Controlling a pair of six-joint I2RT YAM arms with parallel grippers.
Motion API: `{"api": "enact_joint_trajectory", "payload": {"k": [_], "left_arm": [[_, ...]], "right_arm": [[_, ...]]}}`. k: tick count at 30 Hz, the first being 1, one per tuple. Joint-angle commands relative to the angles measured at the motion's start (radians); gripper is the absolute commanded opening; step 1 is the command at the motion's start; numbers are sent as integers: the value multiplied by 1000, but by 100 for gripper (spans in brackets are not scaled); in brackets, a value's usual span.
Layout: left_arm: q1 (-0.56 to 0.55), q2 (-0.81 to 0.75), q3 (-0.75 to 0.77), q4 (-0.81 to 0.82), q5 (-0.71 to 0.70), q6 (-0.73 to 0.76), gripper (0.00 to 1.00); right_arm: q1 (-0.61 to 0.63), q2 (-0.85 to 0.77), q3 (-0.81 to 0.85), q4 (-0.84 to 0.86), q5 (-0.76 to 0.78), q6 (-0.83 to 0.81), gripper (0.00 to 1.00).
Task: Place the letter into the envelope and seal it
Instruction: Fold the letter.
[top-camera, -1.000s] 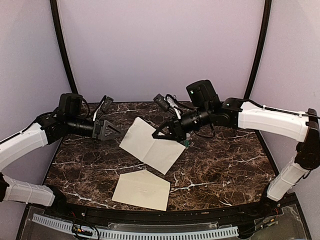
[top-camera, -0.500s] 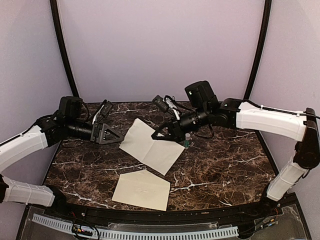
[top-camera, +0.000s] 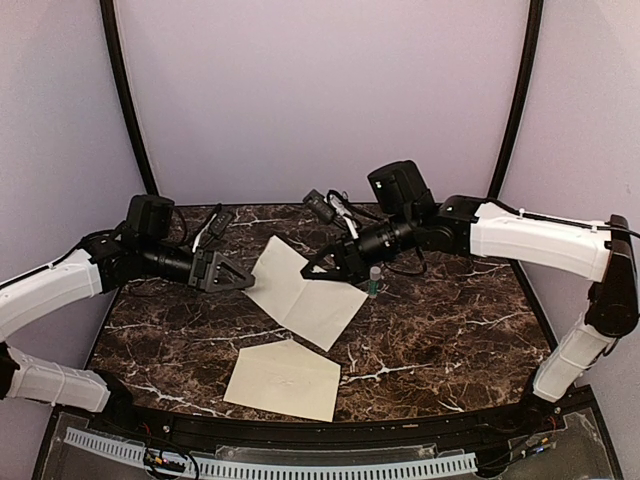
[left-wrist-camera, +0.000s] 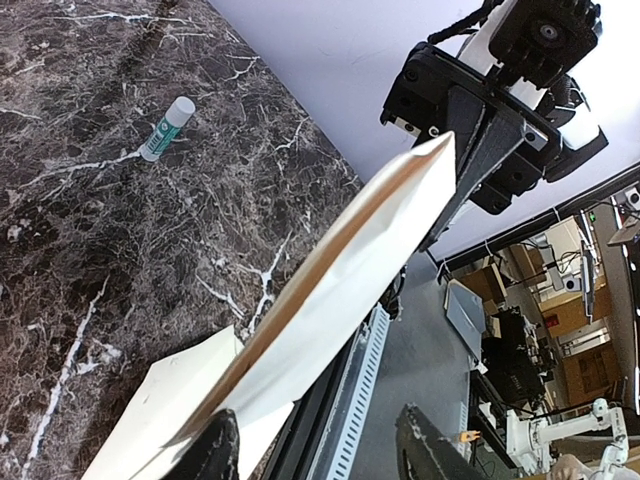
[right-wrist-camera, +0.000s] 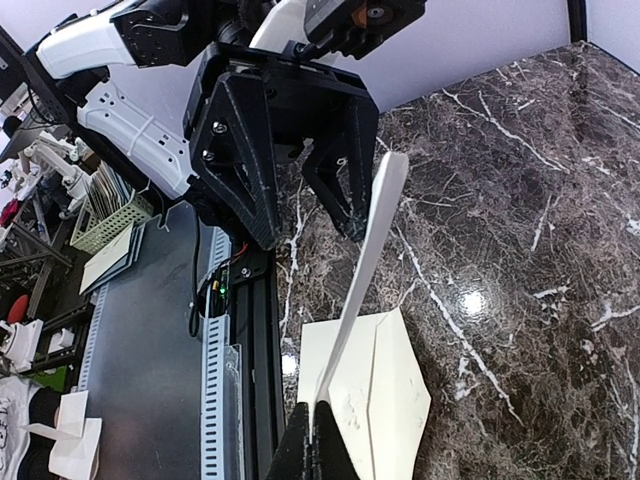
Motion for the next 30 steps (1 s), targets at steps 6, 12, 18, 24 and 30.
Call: {"api": "enact_joint_trajectory", "payload": {"k": [6,12,18,24,30], "left_arm": [[-8,-28,10,56,-119,32,51],[-7,-27,19,63,-136,21,52],[-8,-13,12,65,-22,13,46],[-19,-9,6,45,45,21,35],[-26,-13,-3,67,65,0,32]], "right_arm": [[-6,7,26,10,-25,1,0],[-6,-4,13,13,-24,1,0],[-6,-8,7,20,-4,1,0],[-5,1,11,25,4,2,0],[-5,22,26,12,1,-2,0]]}}
